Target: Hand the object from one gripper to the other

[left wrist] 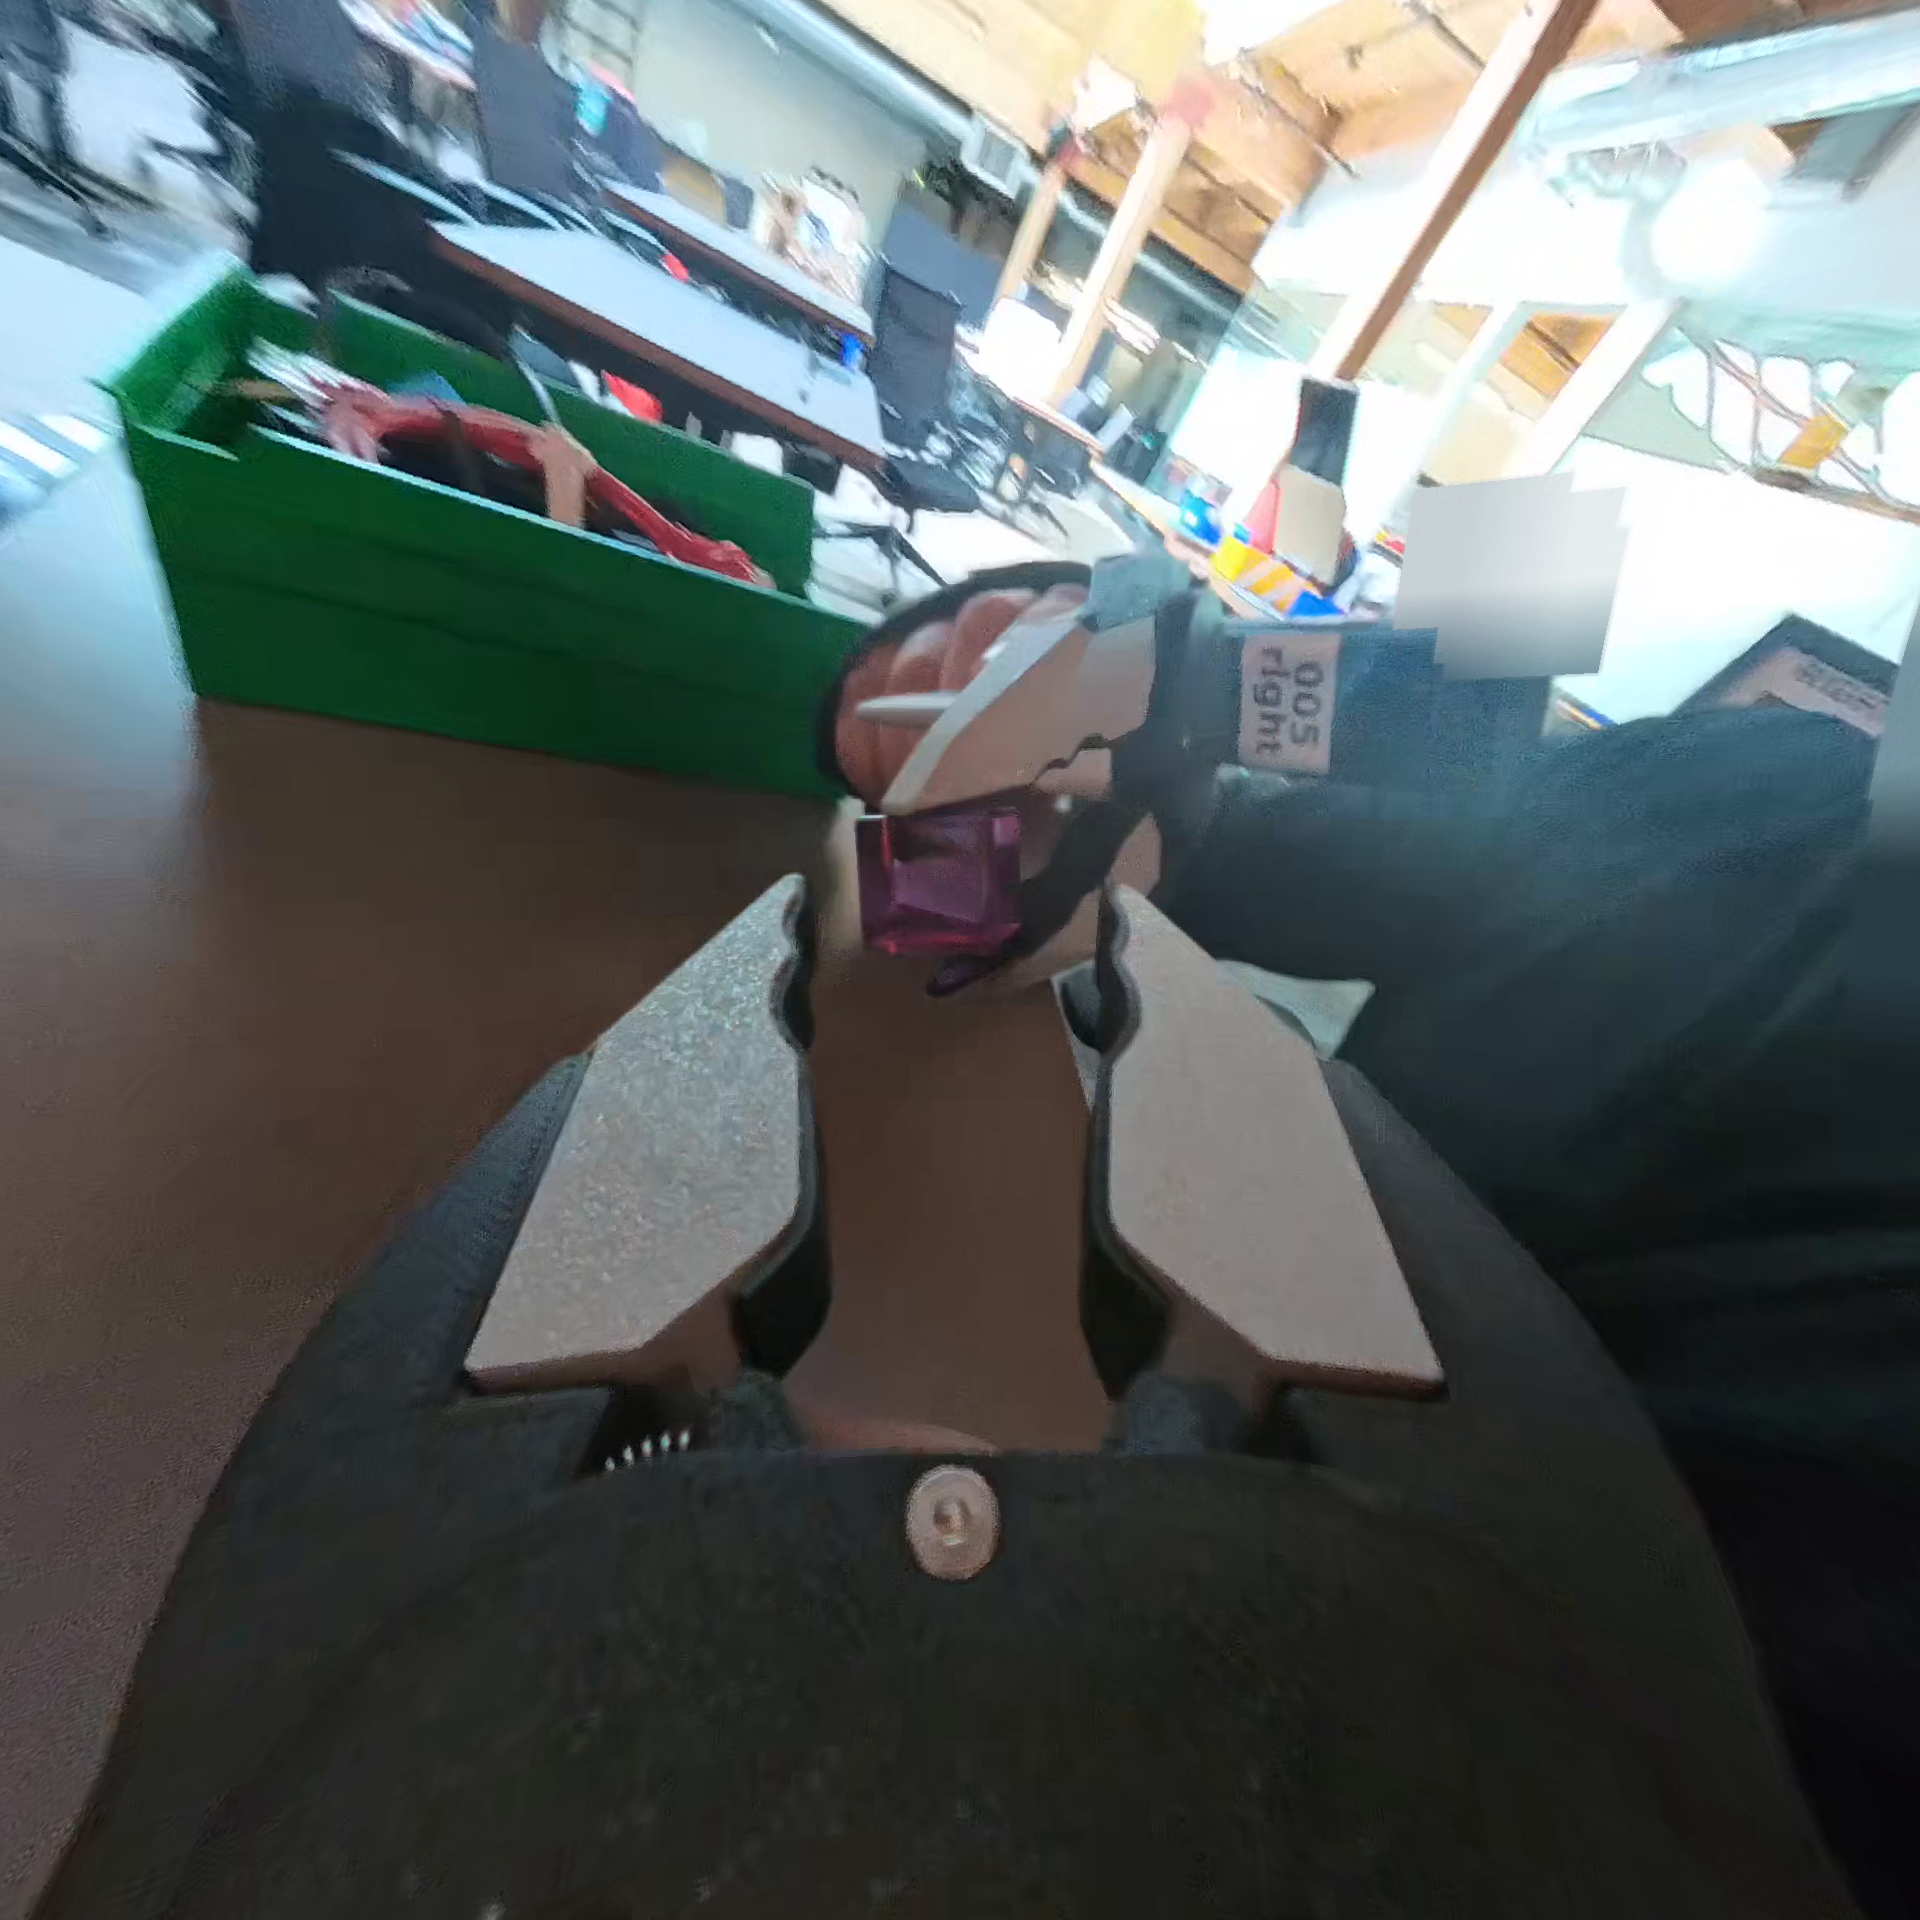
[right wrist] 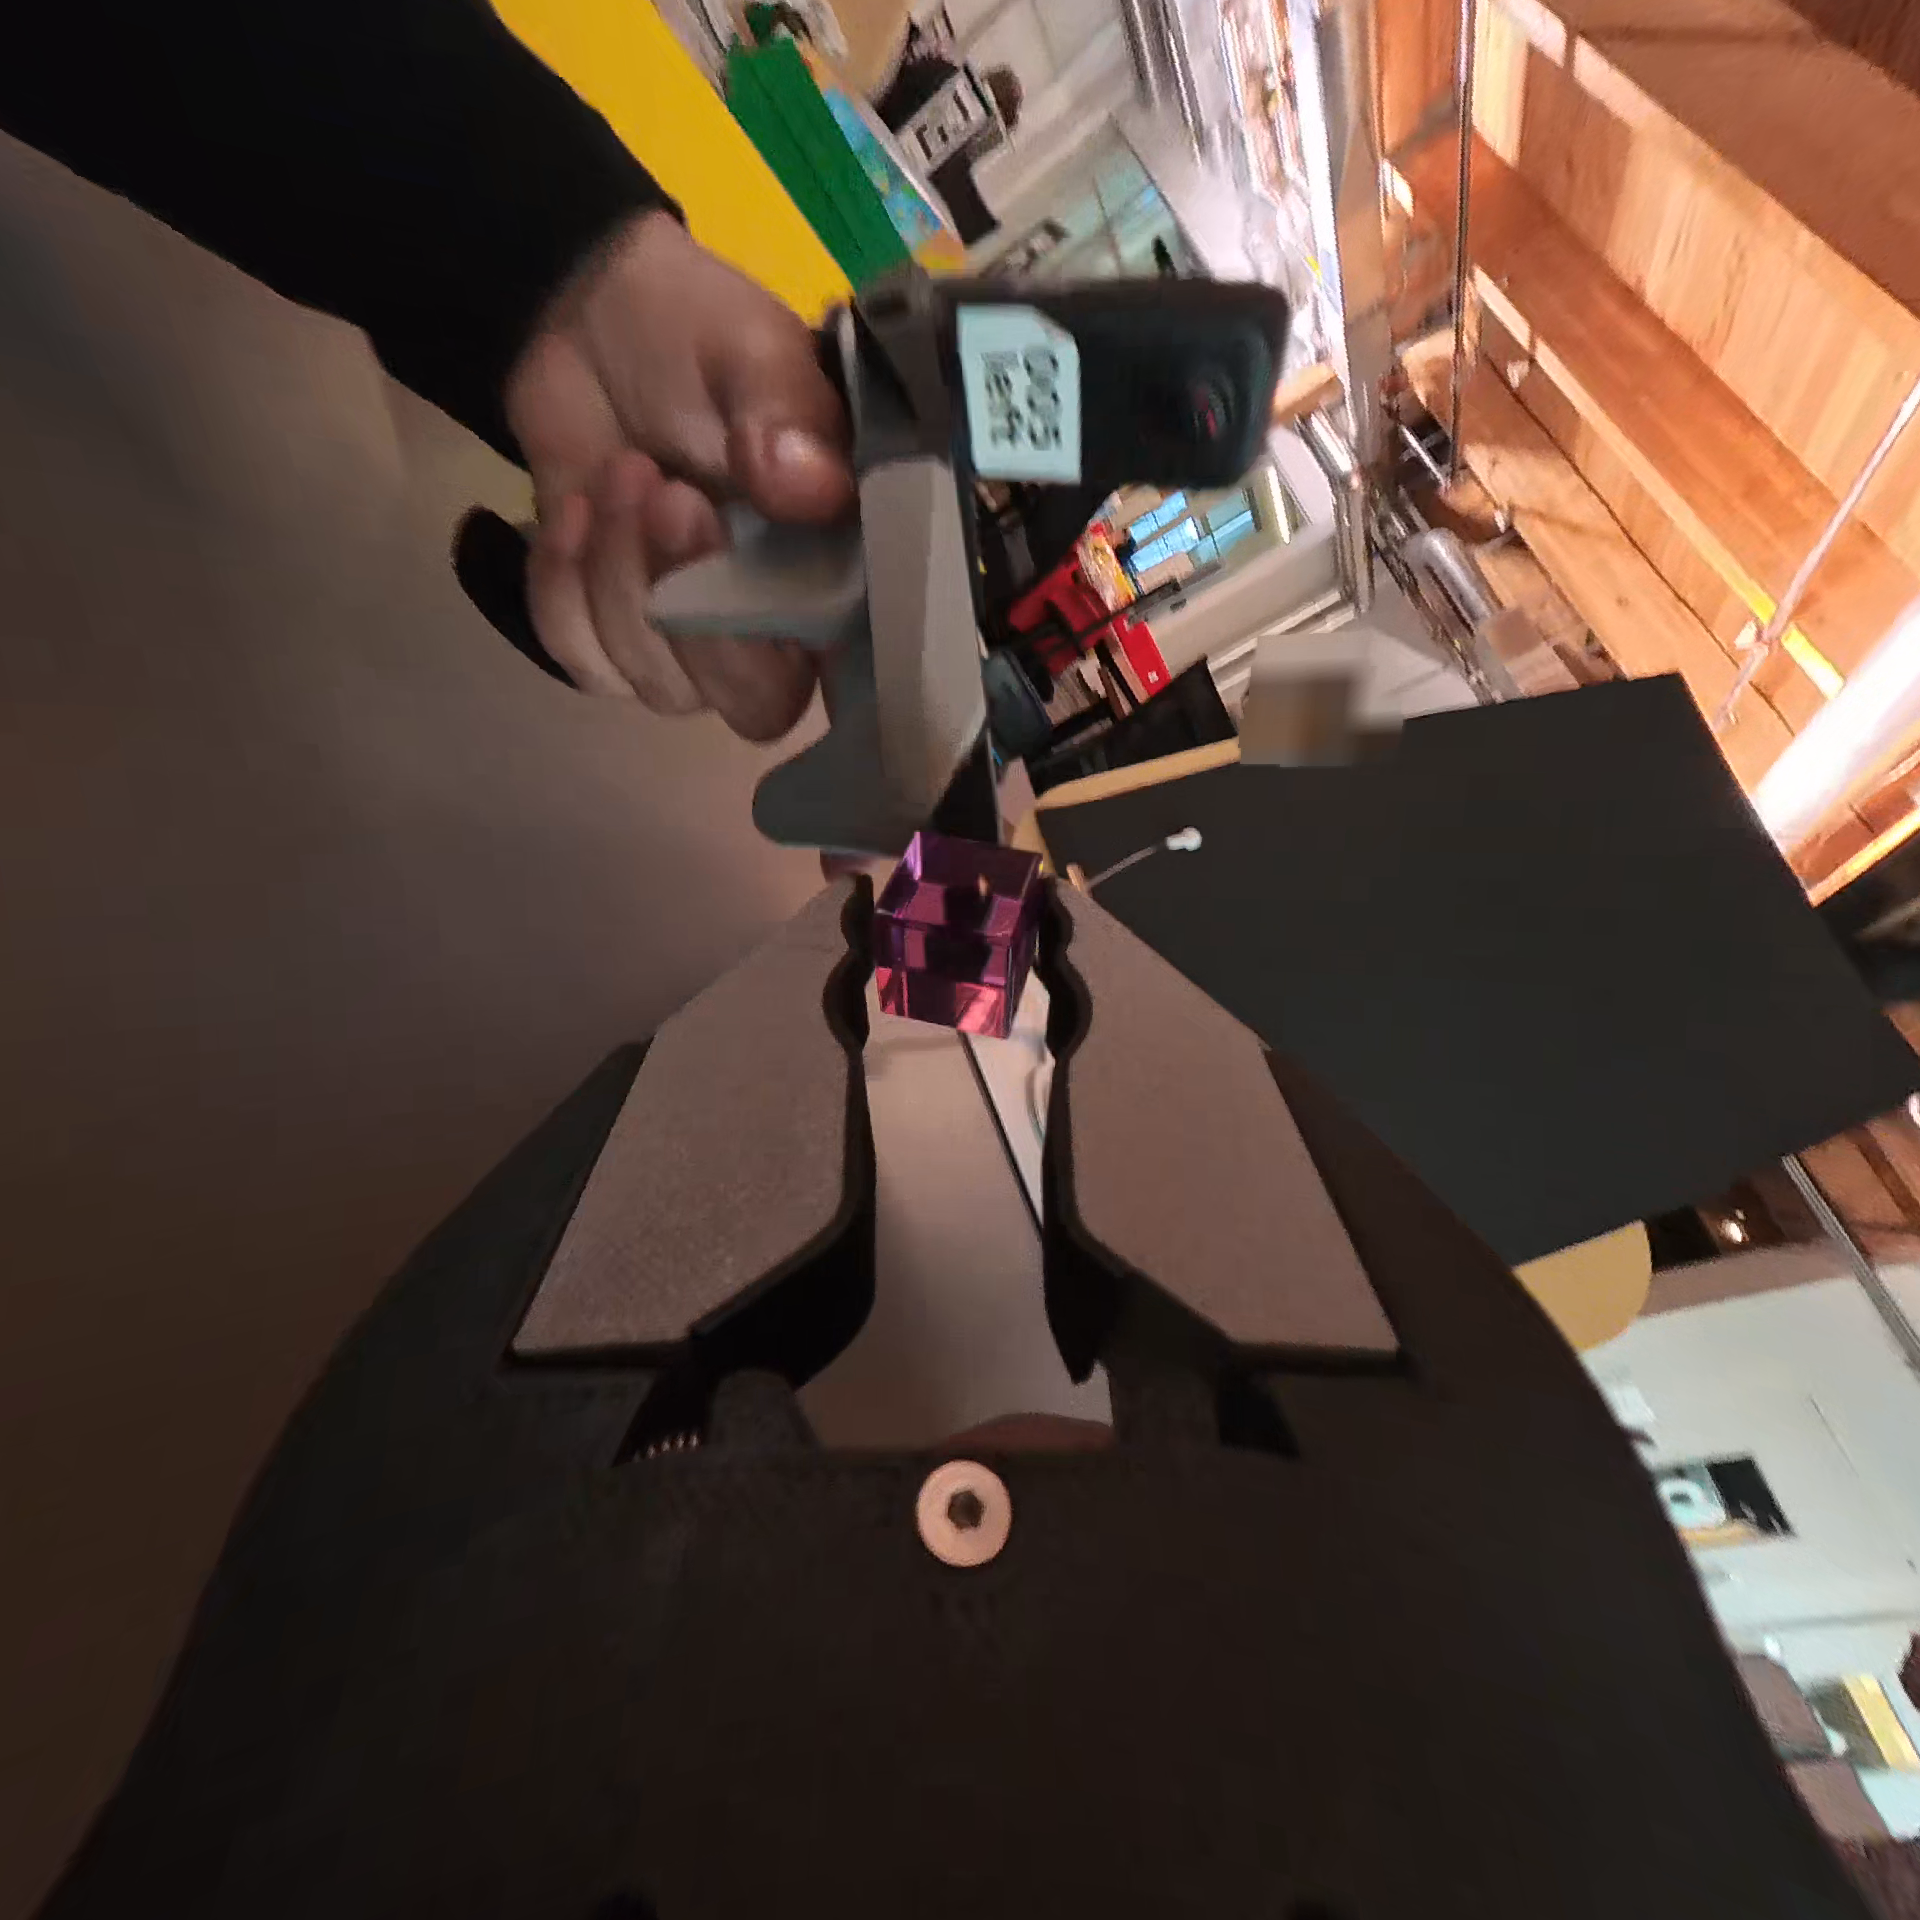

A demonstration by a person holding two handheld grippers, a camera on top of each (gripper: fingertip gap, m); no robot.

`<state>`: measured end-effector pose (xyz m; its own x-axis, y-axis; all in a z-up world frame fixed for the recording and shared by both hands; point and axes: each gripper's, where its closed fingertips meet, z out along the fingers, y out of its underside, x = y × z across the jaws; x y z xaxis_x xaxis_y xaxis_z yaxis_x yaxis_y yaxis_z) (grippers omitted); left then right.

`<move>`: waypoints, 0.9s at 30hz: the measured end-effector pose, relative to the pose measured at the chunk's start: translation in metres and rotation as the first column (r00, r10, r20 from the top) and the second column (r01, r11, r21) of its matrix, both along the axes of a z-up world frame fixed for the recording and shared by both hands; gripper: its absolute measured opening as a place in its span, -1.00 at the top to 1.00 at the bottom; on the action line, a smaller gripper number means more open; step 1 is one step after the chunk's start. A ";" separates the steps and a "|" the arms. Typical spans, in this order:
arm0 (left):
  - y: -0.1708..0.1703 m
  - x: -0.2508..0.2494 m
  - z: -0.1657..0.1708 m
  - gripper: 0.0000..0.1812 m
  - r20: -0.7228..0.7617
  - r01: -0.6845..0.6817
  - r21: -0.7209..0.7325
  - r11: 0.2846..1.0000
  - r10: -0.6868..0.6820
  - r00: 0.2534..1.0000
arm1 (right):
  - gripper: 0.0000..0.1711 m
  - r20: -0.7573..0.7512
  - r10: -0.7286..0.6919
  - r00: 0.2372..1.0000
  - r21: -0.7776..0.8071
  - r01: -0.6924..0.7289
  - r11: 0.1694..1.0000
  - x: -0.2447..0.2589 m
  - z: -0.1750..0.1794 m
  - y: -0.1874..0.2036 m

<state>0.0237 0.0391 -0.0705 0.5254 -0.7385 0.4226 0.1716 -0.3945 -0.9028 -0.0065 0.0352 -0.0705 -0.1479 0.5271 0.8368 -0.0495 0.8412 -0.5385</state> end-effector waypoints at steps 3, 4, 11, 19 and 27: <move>0.003 0.008 -0.005 0.69 0.039 0.055 -0.033 0.998 -0.054 0.998 | 0.69 0.011 0.029 1.000 0.004 -0.029 1.000 0.001 -0.003 -0.008; 0.008 0.005 -0.006 0.70 0.033 0.035 -0.038 0.999 -0.034 0.999 | 0.69 0.014 0.016 1.000 -0.012 -0.016 1.000 0.000 -0.004 -0.004; 0.039 -0.046 -0.016 0.71 -0.558 -0.218 0.549 0.807 0.548 0.623 | 0.41 0.336 0.154 0.929 -0.580 0.075 0.811 0.002 -0.033 0.024; 0.045 -0.034 -0.015 0.72 -0.591 0.159 0.800 0.578 0.806 0.046 | 0.64 0.255 0.423 0.870 -0.948 0.140 0.284 -0.012 -0.006 0.028; 0.041 -0.042 -0.010 0.61 -0.512 0.088 0.857 0.508 0.858 0.035 | 0.74 0.284 0.158 0.946 -0.781 0.133 0.611 -0.017 -0.006 0.033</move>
